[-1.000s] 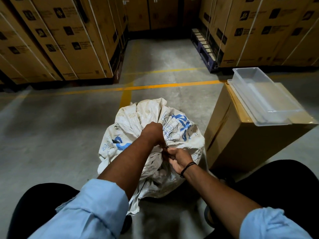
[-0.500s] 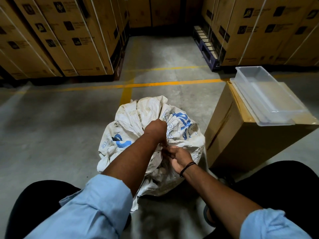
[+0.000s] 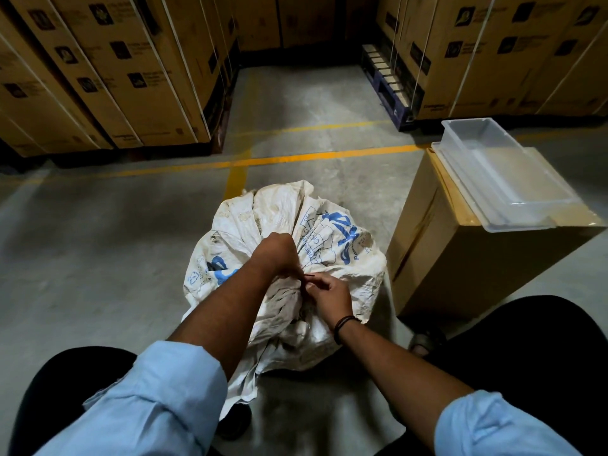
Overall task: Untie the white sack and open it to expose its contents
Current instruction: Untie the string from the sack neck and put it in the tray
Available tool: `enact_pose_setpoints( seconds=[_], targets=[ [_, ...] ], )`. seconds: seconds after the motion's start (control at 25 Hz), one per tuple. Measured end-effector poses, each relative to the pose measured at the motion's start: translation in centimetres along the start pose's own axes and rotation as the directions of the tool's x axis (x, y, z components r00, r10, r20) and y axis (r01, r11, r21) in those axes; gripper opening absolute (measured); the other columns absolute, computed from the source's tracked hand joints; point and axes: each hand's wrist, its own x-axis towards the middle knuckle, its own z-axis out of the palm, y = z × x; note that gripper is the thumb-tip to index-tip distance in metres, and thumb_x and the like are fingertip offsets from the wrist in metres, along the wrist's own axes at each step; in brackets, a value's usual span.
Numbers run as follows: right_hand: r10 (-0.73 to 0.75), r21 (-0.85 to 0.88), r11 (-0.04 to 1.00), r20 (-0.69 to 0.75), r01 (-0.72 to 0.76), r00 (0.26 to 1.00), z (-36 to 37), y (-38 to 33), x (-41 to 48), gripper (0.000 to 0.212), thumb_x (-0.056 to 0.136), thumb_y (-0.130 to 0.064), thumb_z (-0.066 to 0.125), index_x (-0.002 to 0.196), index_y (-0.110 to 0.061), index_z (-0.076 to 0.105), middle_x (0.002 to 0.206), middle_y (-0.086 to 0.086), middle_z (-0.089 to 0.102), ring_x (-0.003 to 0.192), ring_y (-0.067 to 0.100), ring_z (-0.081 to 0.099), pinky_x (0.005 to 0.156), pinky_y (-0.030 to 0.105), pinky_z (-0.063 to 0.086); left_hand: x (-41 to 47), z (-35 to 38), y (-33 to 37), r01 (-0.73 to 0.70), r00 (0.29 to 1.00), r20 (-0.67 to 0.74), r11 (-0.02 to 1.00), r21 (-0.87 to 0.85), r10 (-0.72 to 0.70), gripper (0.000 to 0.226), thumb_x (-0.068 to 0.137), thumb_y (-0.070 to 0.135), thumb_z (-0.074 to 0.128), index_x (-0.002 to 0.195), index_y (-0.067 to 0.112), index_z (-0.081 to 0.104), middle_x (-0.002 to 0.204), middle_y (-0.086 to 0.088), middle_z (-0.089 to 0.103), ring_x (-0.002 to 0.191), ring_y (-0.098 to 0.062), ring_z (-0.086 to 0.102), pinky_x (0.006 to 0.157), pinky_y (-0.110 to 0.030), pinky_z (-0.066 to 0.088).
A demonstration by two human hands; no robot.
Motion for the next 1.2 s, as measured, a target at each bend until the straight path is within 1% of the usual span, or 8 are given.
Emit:
enact_pose_setpoints(
  seconds=[0.12,0.32,0.48,0.6,0.76,0.96,1.08,1.2],
  targets=[
    [-0.159,-0.151,0.977,-0.038,0.151,0.987,0.5,0.7,0.0,0.016,0.078,0.003,0.071,0.087,-0.010,0.074,0.079,0.002,0.073,0.068,0.000,0.064,0.071,0.015,0.050,0.0,0.0,-0.3,-0.015,1.000,0.007,0.999,-0.036,0.016,0.019,0.066,0.021,0.086,0.079,0.009,0.080,0.070,-0.007,0.077,0.075,-0.020,0.076,0.077,-0.035,0.063],
    [-0.276,-0.191,0.951,-0.162,0.244,0.947,2.8,2.8,-0.5,0.008,0.081,-0.011,0.073,0.088,-0.016,0.075,0.084,-0.001,0.075,0.082,0.013,0.069,0.077,0.024,0.054,0.3,-0.2,-1.5,-0.023,1.000,-0.004,0.995,-0.094,0.022,0.011,0.067,0.014,0.085,0.075,0.011,0.078,0.068,-0.008,0.077,0.060,-0.016,0.072,0.069,-0.028,0.060],
    [-0.233,-0.107,0.971,-0.206,0.215,0.951,3.7,3.3,-0.7,0.016,0.083,-0.008,0.073,0.098,-0.012,0.078,0.096,0.001,0.076,0.090,0.010,0.069,0.086,0.021,0.053,0.4,-0.2,-2.3,-0.037,0.999,-0.008,0.992,-0.123,0.036,0.013,0.065,0.015,0.088,0.072,0.014,0.077,0.067,-0.005,0.076,0.066,-0.019,0.075,0.065,-0.028,0.059],
    [-0.200,-0.129,0.974,-0.109,0.186,0.974,3.1,3.5,0.0,0.009,0.084,-0.013,0.073,0.093,-0.014,0.075,0.091,0.003,0.075,0.086,0.014,0.069,0.080,0.026,0.055,0.4,-0.1,-2.5,-0.040,0.999,0.001,0.991,-0.128,0.040,0.014,0.065,0.013,0.089,0.071,0.015,0.076,0.068,-0.005,0.076,0.067,-0.019,0.075,0.065,-0.029,0.059],
    [-0.183,-0.145,0.973,-0.021,0.178,0.983,2.7,3.3,0.2,0.007,0.086,-0.010,0.070,0.088,-0.008,0.064,0.086,0.012,0.070,0.075,0.013,0.060,0.069,0.019,0.049,0.4,0.2,-2.6,-0.034,0.999,0.012,0.991,-0.132,0.036,0.014,0.066,0.013,0.089,0.072,0.015,0.076,0.068,-0.005,0.077,0.059,-0.013,0.072,0.058,-0.022,0.054],
    [-0.141,-0.120,0.981,0.082,0.150,0.987,2.3,2.9,0.7,0.013,0.086,-0.008,0.069,0.084,-0.014,0.058,0.083,0.006,0.066,0.072,0.008,0.056,0.071,0.021,0.047,0.5,0.1,-2.7,-0.038,0.998,0.042,0.991,-0.125,0.044,0.013,0.067,0.012,0.088,0.071,0.015,0.076,0.070,-0.007,0.077,0.058,-0.013,0.071,0.057,-0.020,0.053],
    [-0.128,-0.067,0.989,0.009,0.128,0.992,2.5,3.1,0.7,0.010,0.084,-0.005,0.073,0.089,-0.012,0.067,0.084,0.003,0.069,0.071,0.001,0.060,0.071,0.011,0.048,0.6,0.0,-2.6,-0.033,0.998,0.050,0.992,-0.125,0.040,0.012,0.068,0.011,0.088,0.073,0.013,0.077,0.070,-0.009,0.077,0.063,-0.018,0.074,0.055,-0.019,0.052],
    [-0.081,0.009,0.997,-0.079,0.082,0.994,2.7,3.3,0.6,0.018,0.081,-0.004,0.077,0.099,-0.006,0.073,0.088,0.004,0.073,0.078,0.008,0.066,0.071,0.008,0.050,0.7,0.1,-2.5,-0.024,0.999,0.029,0.992,-0.125,0.028,0.013,0.068,0.012,0.088,0.072,0.014,0.076,0.070,-0.007,0.077,0.066,-0.019,0.076,0.058,-0.020,0.053]
  ],
)
